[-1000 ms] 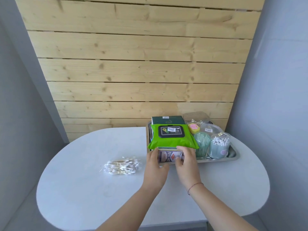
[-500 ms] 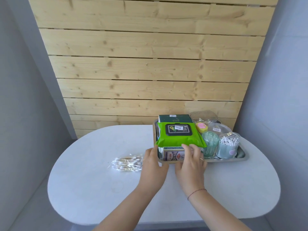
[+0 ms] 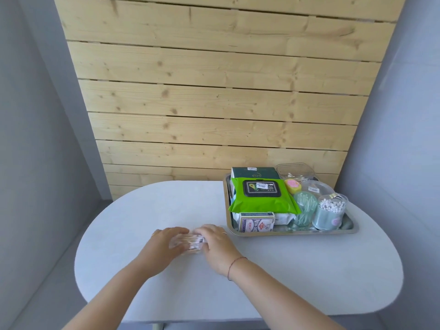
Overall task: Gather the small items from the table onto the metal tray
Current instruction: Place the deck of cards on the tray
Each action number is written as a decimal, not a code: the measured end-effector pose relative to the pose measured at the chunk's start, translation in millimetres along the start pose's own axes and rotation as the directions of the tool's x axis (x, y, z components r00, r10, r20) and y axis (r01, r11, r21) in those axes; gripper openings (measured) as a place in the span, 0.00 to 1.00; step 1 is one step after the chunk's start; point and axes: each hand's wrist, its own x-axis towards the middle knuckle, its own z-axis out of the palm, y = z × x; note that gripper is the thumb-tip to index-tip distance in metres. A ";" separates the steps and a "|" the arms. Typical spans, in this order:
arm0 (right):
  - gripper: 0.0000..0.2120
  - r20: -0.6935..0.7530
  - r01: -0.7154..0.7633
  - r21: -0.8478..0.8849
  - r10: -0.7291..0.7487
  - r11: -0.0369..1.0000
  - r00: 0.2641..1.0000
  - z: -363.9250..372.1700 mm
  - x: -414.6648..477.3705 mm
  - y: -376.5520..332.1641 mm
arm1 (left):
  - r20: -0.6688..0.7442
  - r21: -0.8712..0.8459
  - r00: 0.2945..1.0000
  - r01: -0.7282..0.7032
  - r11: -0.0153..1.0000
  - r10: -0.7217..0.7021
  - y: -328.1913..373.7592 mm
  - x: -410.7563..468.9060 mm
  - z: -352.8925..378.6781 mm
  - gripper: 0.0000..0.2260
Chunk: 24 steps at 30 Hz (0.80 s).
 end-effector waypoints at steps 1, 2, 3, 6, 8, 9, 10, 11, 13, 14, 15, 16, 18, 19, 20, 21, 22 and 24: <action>0.19 0.017 -0.015 -0.034 0.016 0.999 1.000 -0.9 -3.4 1.8 | 0.020 -0.001 1.000 -0.001 1.000 0.001 -0.8 -0.6 -0.1 0.15; 0.20 0.036 -0.030 -0.064 0.032 0.997 0.999 -2.7 -5.9 3.4 | 0.043 0.005 0.999 -0.005 1.000 0.005 -0.3 -1.6 -1.5 0.15; 0.21 0.067 -0.043 -0.085 0.049 0.995 0.997 -5.8 -7.6 4.5 | 0.074 0.014 0.997 -0.005 1.000 0.004 1.9 -3.5 -4.0 0.17; 0.27 0.185 -0.050 -0.131 0.074 0.990 0.980 -18.4 -15.8 6.9 | 0.155 0.166 0.988 -0.032 0.986 0.006 13.9 -9.5 -7.5 0.22; 0.19 0.236 -0.014 -0.193 0.060 0.981 0.970 -26.4 -25.2 6.0 | 0.183 0.379 0.982 -0.124 0.917 0.057 28.0 -14.7 -5.9 0.19; 0.14 0.246 0.008 -0.235 0.052 0.972 0.968 -29.9 -31.2 6.4 | 0.184 0.450 0.978 -0.170 0.877 0.095 36.5 -18.3 -3.9 0.16; 0.12 0.243 0.027 -0.265 0.040 0.964 0.969 -34.3 -37.5 7.6 | 0.179 0.493 0.975 -0.206 0.845 0.133 45.3 -21.9 -1.1 0.15; 0.13 0.227 0.034 -0.275 0.030 0.961 0.974 -40.7 -44.1 11.3 | 0.169 0.518 0.969 -0.242 0.820 0.179 54.3 -23.8 2.7 0.14; 0.14 0.143 0.005 -0.276 0.036 0.961 0.989 -61.3 -57.7 23.2 | 0.119 0.537 0.953 -0.298 0.789 0.279 75.5 -24.7 13.7 0.14; 0.14 0.093 -0.013 -0.281 0.041 0.960 0.995 -75.3 -63.8 29.7 | 0.065 0.522 0.941 -0.315 0.792 0.332 86.3 -22.9 21.4 0.13; 0.14 0.030 -0.035 -0.283 0.046 0.958 0.999 -91.3 -69.3 38.5 | 0.001 0.505 0.921 -0.337 0.795 0.390 99.0 -18.7 30.9 0.13; 0.13 -0.044 -0.063 -0.288 0.052 0.956 0.998 -107.7 -73.7 47.9 | -0.054 0.491 0.898 -0.356 0.795 0.436 113.0 -12.7 41.6 0.12; 0.12 -0.217 -0.145 -0.304 0.080 0.942 0.973 -139.0 -80.9 67.6 | -0.156 0.479 0.845 -0.389 0.787 0.512 145.0 2.6 67.1 0.12; 0.12 -0.307 -0.190 -0.316 0.089 0.930 0.948 -150.0 -82.6 76.6 | -0.193 0.478 0.822 -0.399 0.783 0.536 160.7 9.2 77.8 0.13; 0.13 -0.381 -0.244 -0.326 0.110 0.913 0.918 -160.3 -85.6 88.1 | -0.219 0.480 0.807 -0.400 0.781 0.548 179.1 15.2 88.6 0.13; 0.13 -0.434 -0.291 -0.328 0.130 0.899 0.892 -166.5 -87.2 98.0 | -0.236 0.481 0.799 -0.398 0.781 0.552 193.0 21.2 98.8 0.14; 0.13 -0.464 -0.326 -0.327 0.151 0.887 0.873 -169.1 -87.9 106.8 | -0.239 0.483 0.801 -0.393 0.783 0.549 203.4 25.8 107.9 0.16; 0.13 -0.497 -0.377 -0.329 0.181 0.866 0.849 -170.8 -90.9 129.1 | -0.233 0.489 0.801 -0.393 0.778 0.551 219.1 33.7 130.3 0.18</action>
